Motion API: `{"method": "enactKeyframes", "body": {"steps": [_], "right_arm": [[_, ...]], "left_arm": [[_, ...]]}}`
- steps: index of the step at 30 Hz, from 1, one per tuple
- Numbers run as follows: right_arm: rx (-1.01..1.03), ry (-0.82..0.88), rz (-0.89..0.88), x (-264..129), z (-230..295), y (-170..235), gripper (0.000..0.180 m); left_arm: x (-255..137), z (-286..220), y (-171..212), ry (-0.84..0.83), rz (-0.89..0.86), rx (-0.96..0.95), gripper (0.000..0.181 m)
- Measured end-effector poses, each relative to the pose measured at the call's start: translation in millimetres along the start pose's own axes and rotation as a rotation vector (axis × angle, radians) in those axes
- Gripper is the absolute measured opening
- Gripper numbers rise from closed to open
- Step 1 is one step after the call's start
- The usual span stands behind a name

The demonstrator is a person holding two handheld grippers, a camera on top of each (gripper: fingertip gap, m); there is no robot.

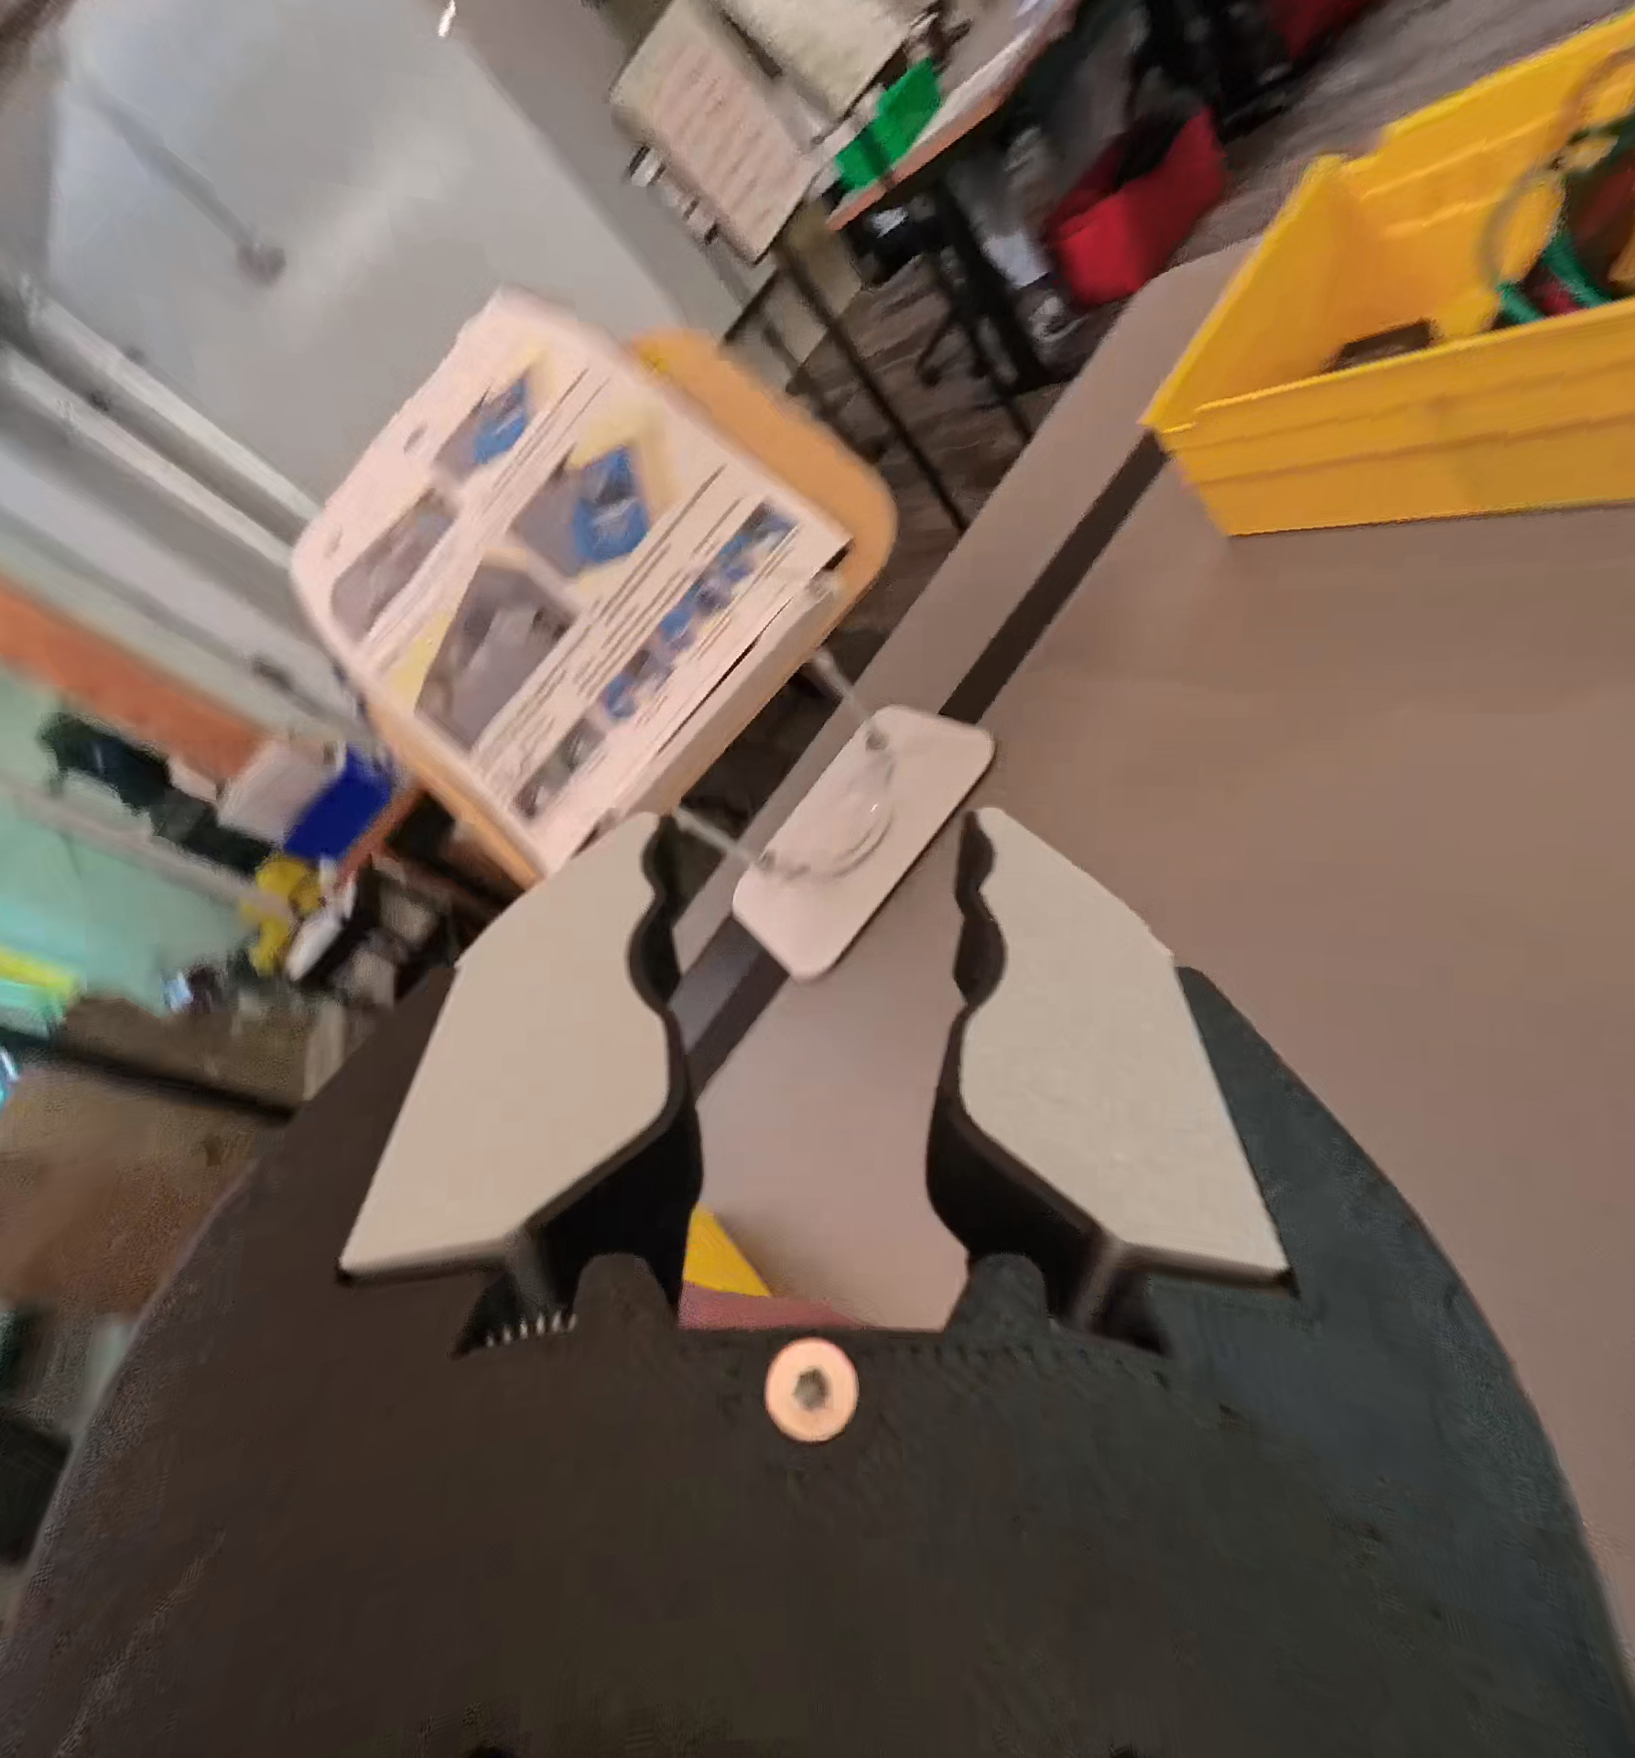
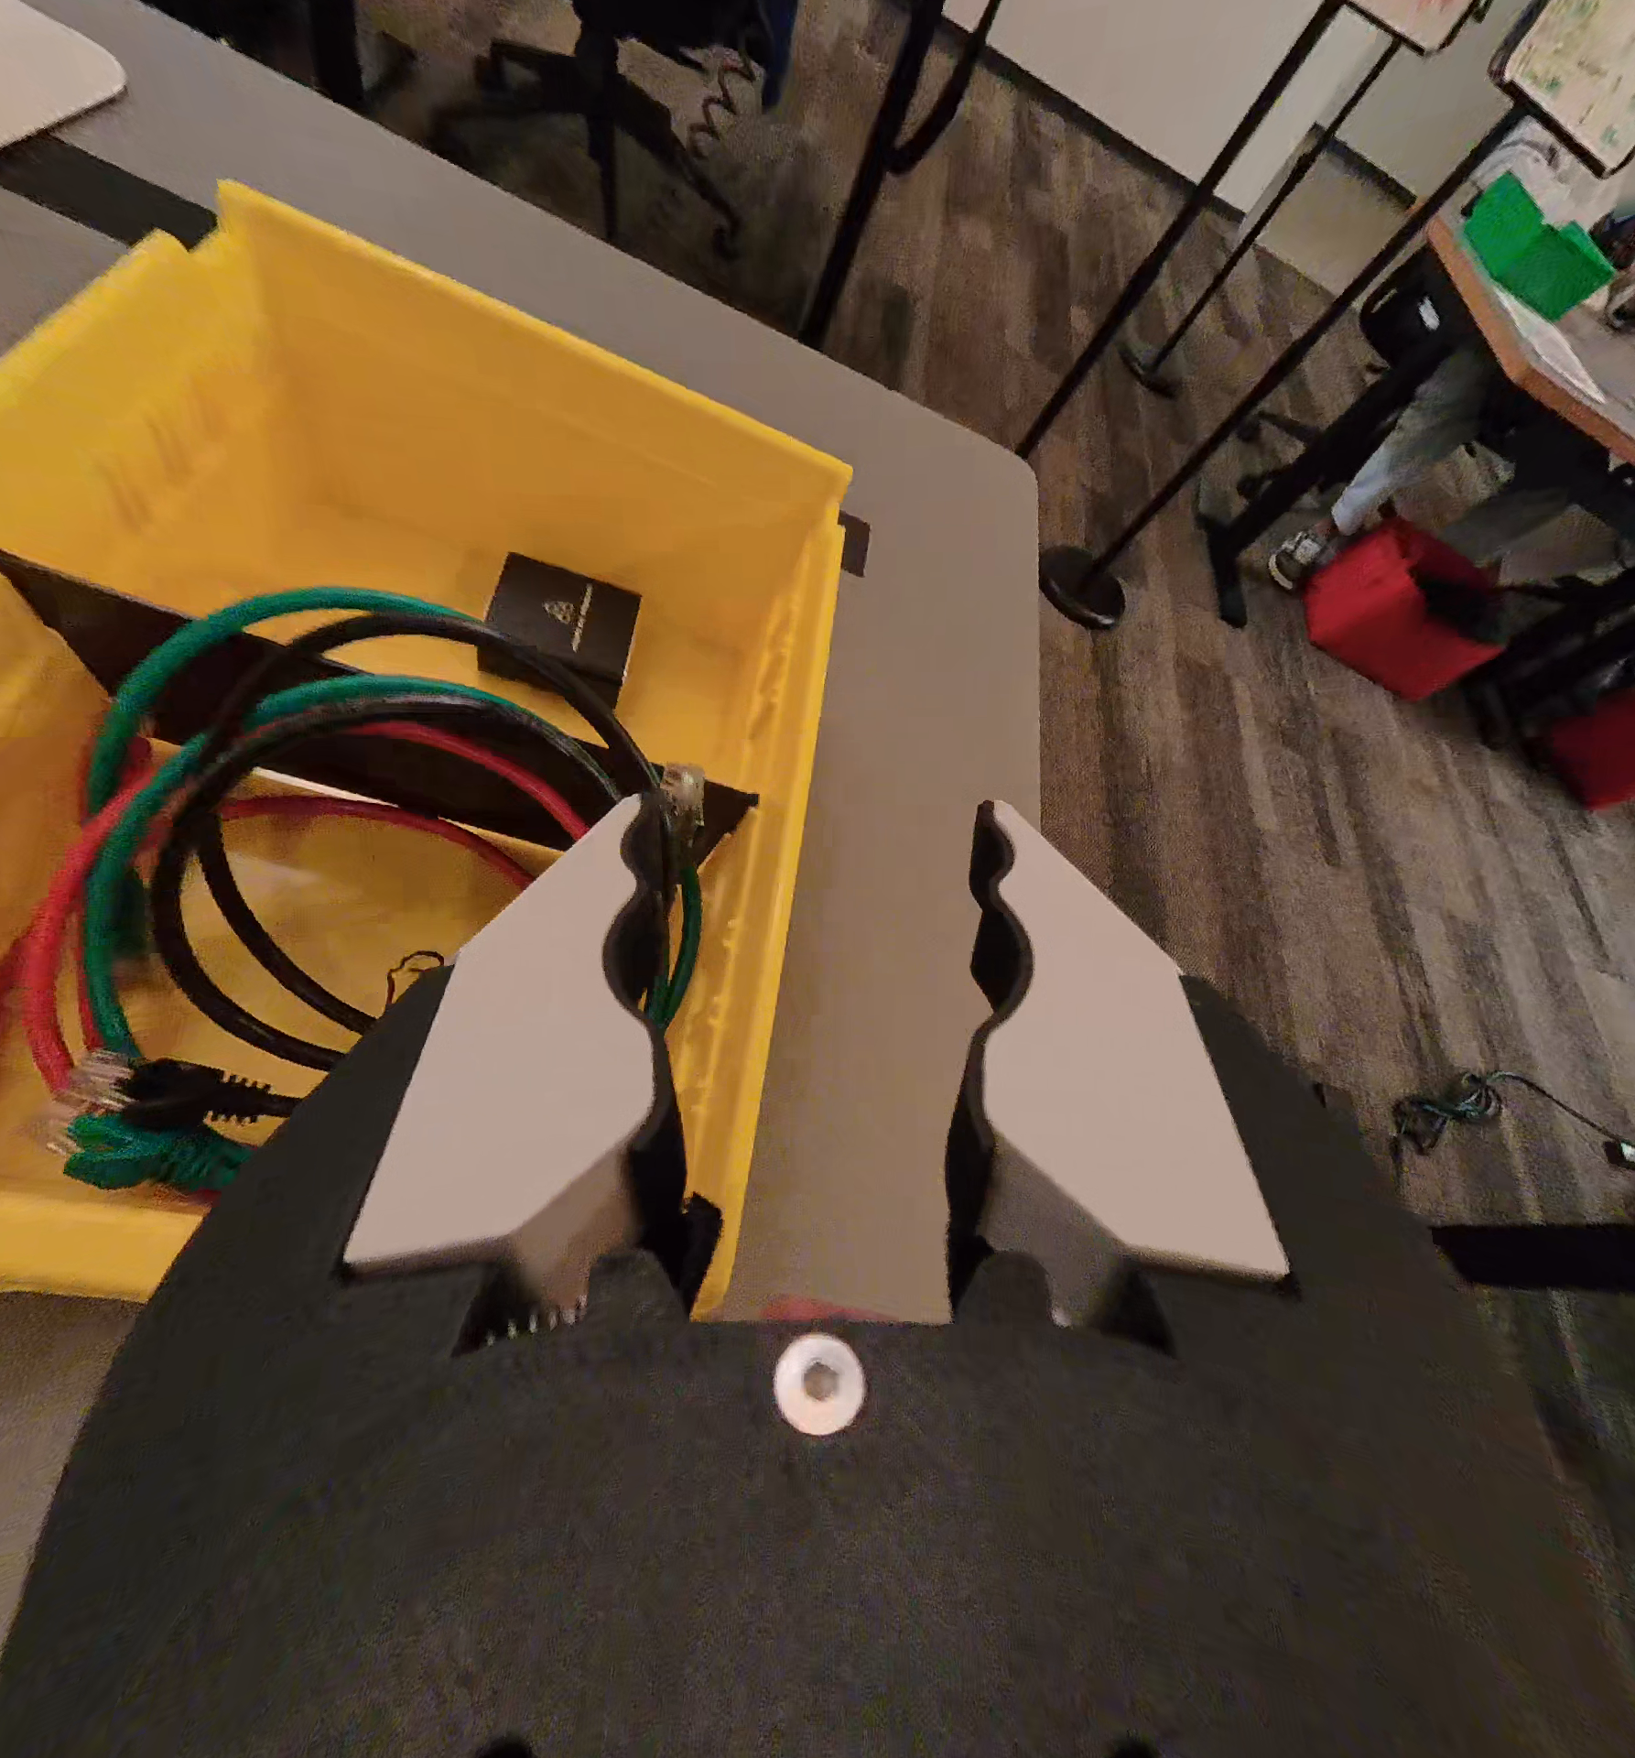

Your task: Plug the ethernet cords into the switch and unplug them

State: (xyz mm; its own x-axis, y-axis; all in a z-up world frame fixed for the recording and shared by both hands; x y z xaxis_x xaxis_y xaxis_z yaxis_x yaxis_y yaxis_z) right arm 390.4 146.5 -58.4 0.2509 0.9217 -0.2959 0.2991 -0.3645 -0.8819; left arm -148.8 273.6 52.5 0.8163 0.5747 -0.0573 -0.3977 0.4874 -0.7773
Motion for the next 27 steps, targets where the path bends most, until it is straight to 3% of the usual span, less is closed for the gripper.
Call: {"method": "enactKeyframes", "body": {"steps": [3,5,9,14,17,20,24,27], "right_arm": [[0.064,-0.008,0.035,7,-7,26,0.066],[0.087,-0.015,0.05,11,-9,40,0.065],[0.097,-0.078,0.082,20,3,62,0.063],[0.154,-0.134,0.057,30,19,70,0.037],[0.198,-0.12,0.028,32,17,70,0.041],[0.235,-0.147,0.013,32,22,69,0.033],[0.242,-0.185,0.004,33,31,65,0.025],[0.241,-0.214,-0.003,33,38,62,0.022]], "left_arm": [[-34,47,39,-0.144,0.1,-0.204,0.075],[-60,69,76,-0.228,0.204,-0.241,0.088],[-120,100,155,-0.398,0.432,-0.213,0.093],[-188,123,248,-0.595,0.601,-0.361,0.106],[-216,136,288,-0.732,0.613,-0.406,0.115],[-223,130,322,-0.723,0.597,-0.561,0.105],[-207,104,352,-0.554,0.608,-0.652,0.085],[-188,99,350,-0.482,0.472,-0.751,0.047]]}}
Point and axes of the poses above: each gripper's, where its closed fingertips meet, x out along the fingers, y out of its underside, z = x × y across the jaws, the point moved 2 cm from there along -x, back along the fingers, and after that the axes turned 12 degrees about -z, right-handed, at the moved point
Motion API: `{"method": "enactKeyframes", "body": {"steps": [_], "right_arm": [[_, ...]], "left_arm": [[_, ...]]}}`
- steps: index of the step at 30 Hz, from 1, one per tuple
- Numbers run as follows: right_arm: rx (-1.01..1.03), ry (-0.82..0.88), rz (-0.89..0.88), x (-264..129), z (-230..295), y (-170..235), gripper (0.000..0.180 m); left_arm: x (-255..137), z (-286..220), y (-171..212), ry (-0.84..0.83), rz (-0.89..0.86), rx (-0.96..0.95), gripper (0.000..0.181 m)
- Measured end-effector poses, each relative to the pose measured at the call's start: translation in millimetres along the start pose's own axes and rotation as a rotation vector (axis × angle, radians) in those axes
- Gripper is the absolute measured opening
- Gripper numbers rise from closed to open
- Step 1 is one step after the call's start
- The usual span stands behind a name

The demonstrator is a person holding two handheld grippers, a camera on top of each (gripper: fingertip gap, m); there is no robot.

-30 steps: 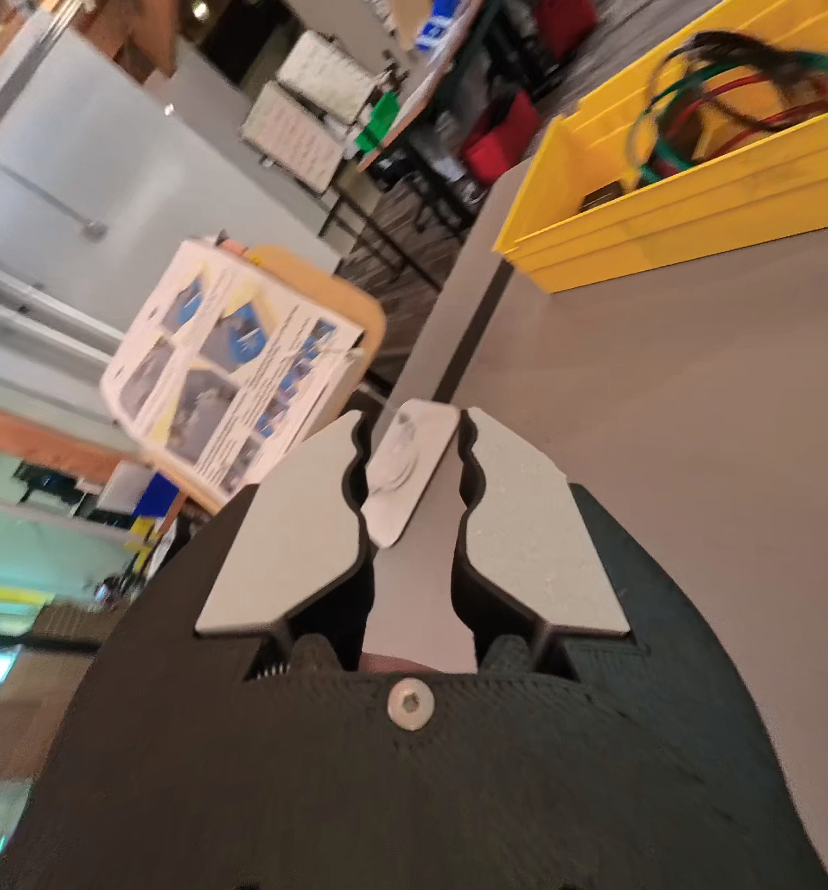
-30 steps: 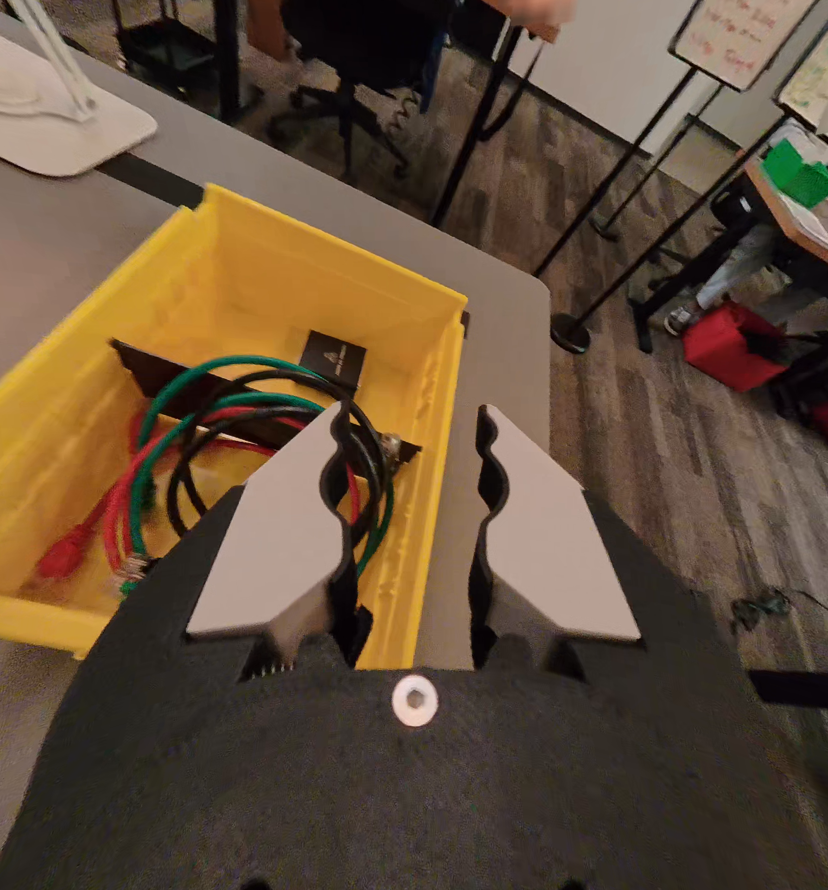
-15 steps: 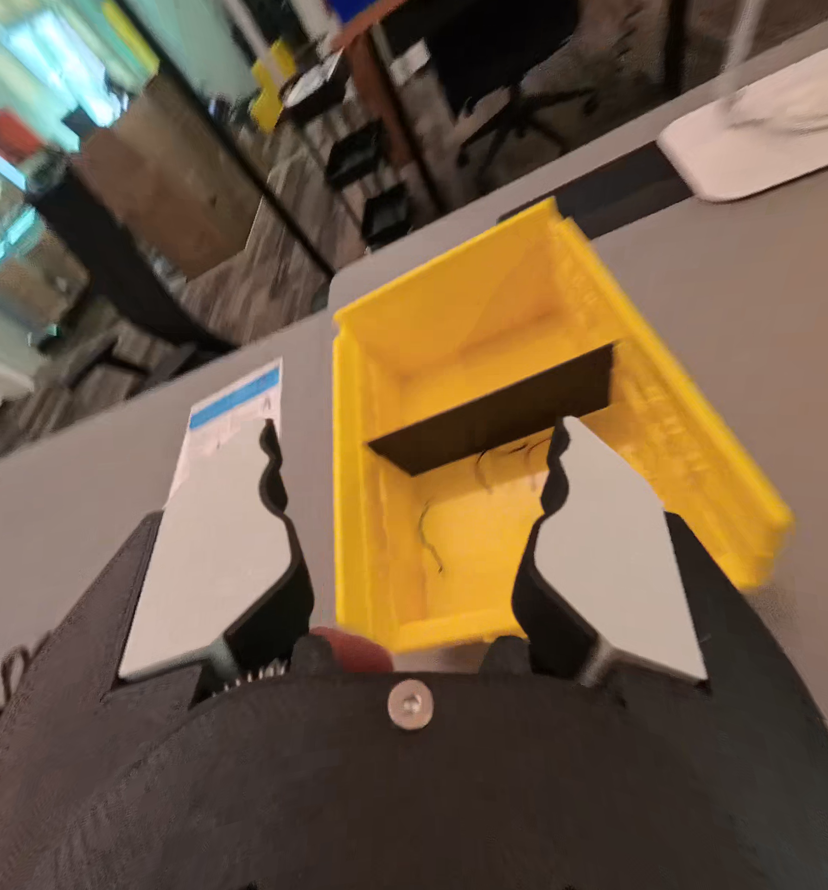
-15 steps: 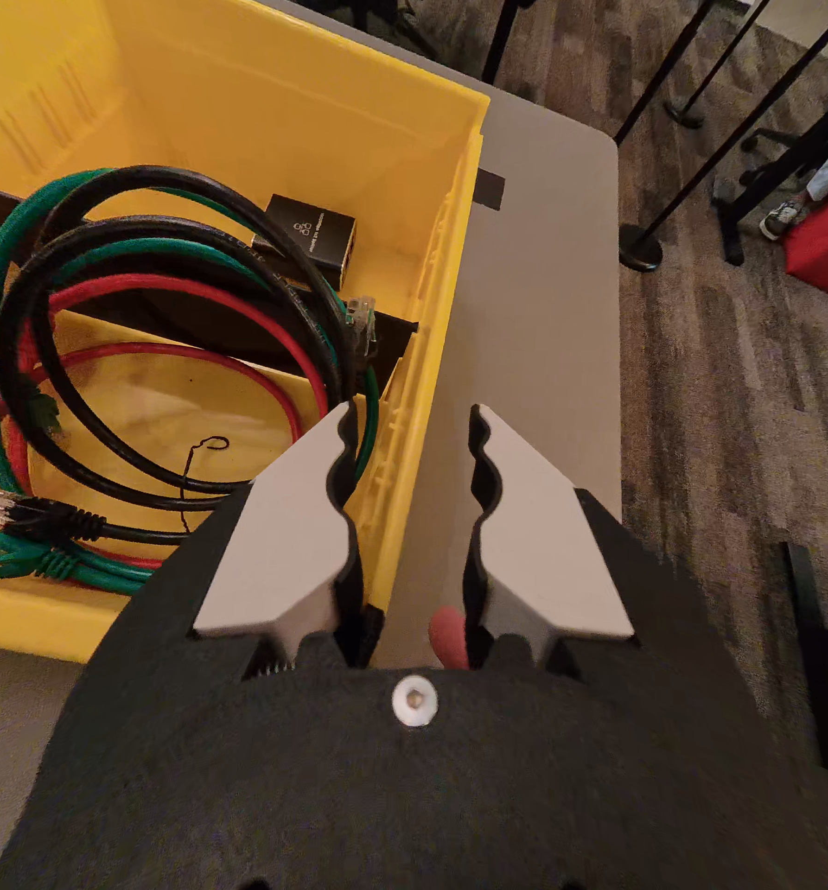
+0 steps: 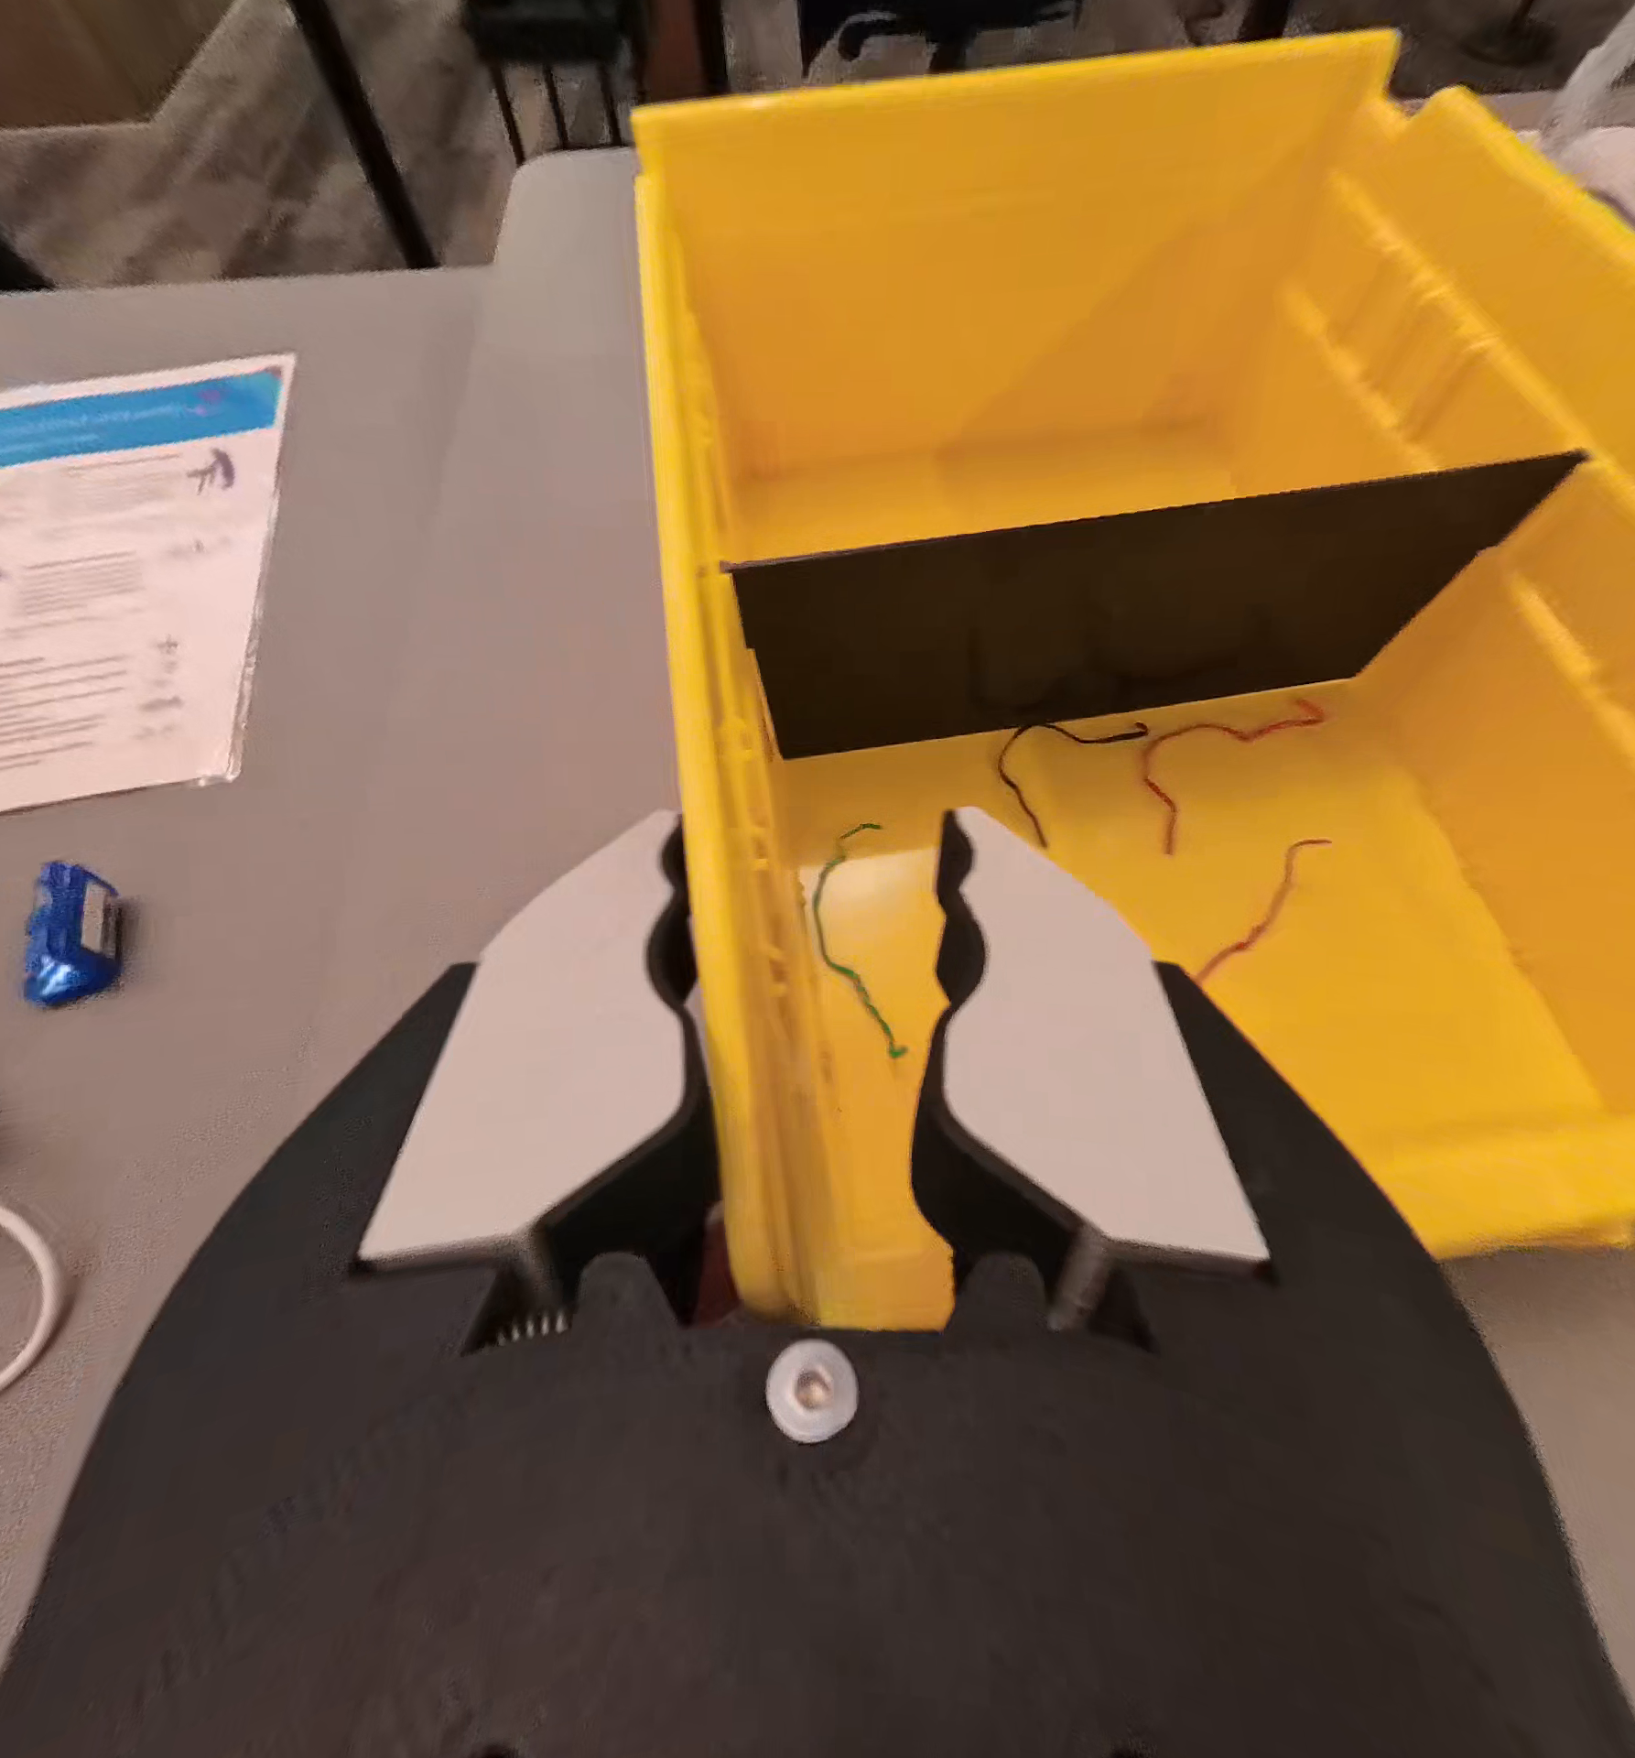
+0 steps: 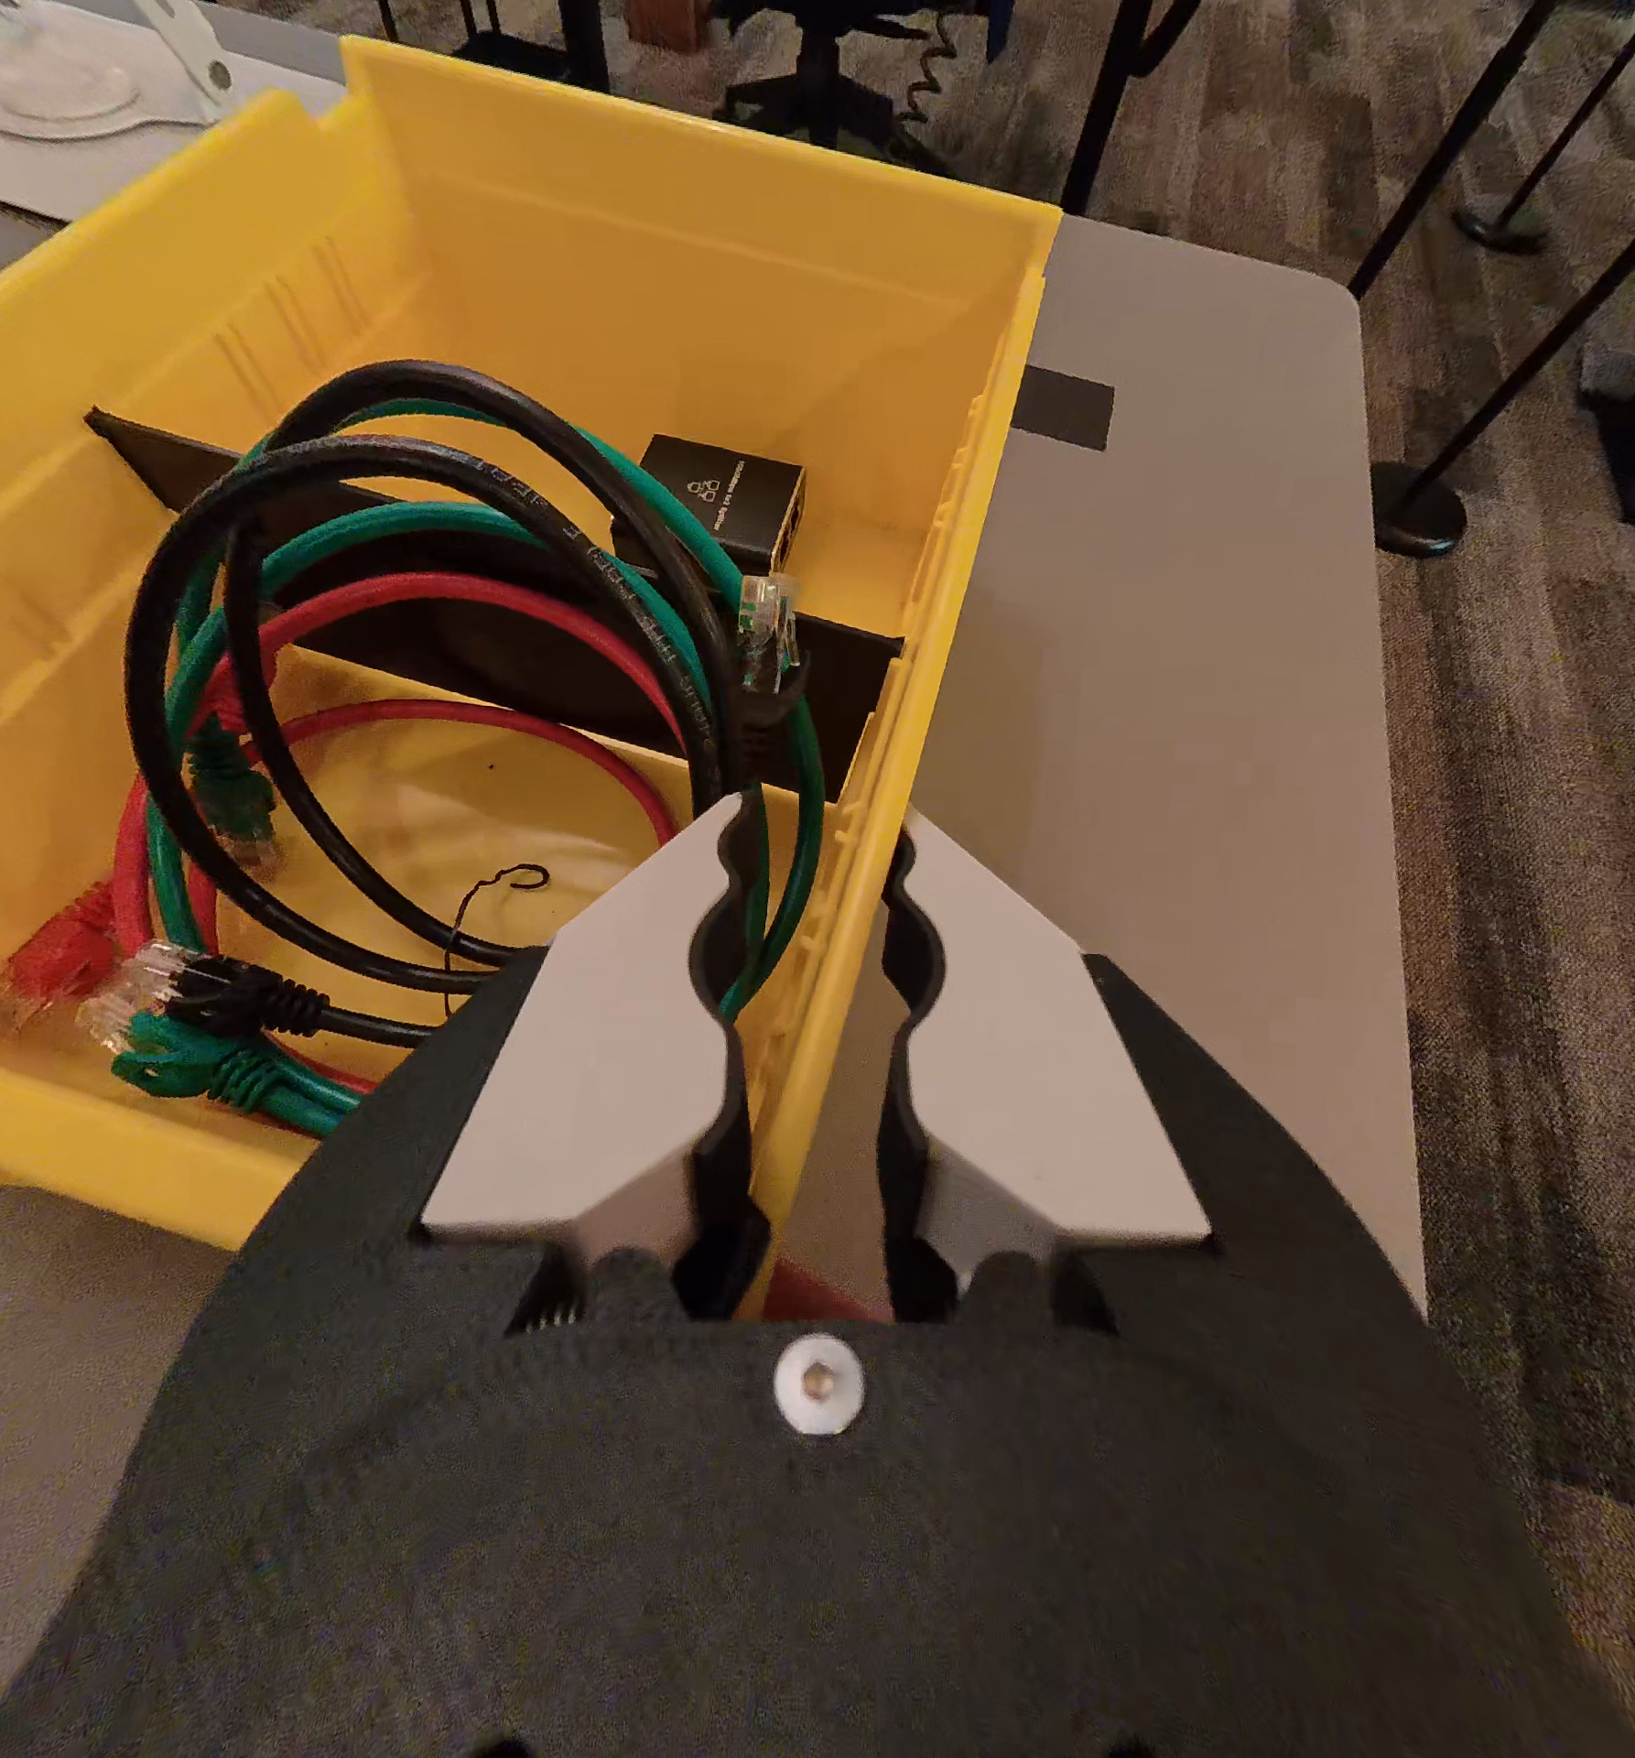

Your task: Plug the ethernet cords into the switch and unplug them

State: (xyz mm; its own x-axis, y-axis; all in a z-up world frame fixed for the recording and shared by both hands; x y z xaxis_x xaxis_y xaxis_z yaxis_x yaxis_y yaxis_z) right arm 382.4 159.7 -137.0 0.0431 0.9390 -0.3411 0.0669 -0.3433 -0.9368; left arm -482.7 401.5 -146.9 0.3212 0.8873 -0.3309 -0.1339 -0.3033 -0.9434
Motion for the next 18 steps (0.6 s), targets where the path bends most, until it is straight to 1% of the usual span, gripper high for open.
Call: {"method": "enactKeyframes", "body": {"steps": [2,3,5,7,11,14,18], "right_arm": [[-0.002,-0.001,0.002,2,3,-1,0.021],[-0.003,-0.002,0.002,3,5,-1,0.021],[0.0,-0.008,0.0,5,11,-3,0.021],[-0.006,-0.02,0.0,8,21,-4,0.021],[-0.018,-0.062,-0.004,16,49,-10,0.021],[-0.019,-0.094,-0.003,23,77,-14,0.021],[-0.007,-0.134,-0.013,33,127,-22,0.023]], "left_arm": [[4,7,1,-0.035,-0.015,0.019,0.017],[6,6,0,-0.024,-0.039,0.012,0.007],[8,4,0,-0.019,-0.052,-0.005,0.006],[8,-2,-1,-0.001,-0.062,0.018,0.006],[6,-19,-3,0.051,-0.093,0.007,0.006],[-2,-28,-7,0.057,-0.119,0.022,0.006],[-23,-37,-14,0.061,-0.149,0.019,0.005]]}}
Point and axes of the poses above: each gripper's, where its closed fingertips meet, x out along the fingers, y out of its underside, z = x × y across the jaws, the point moved 2 cm from there along -x, back along the fingers, and after that the axes turned 12 degrees about -z, right-handed, at the moved point
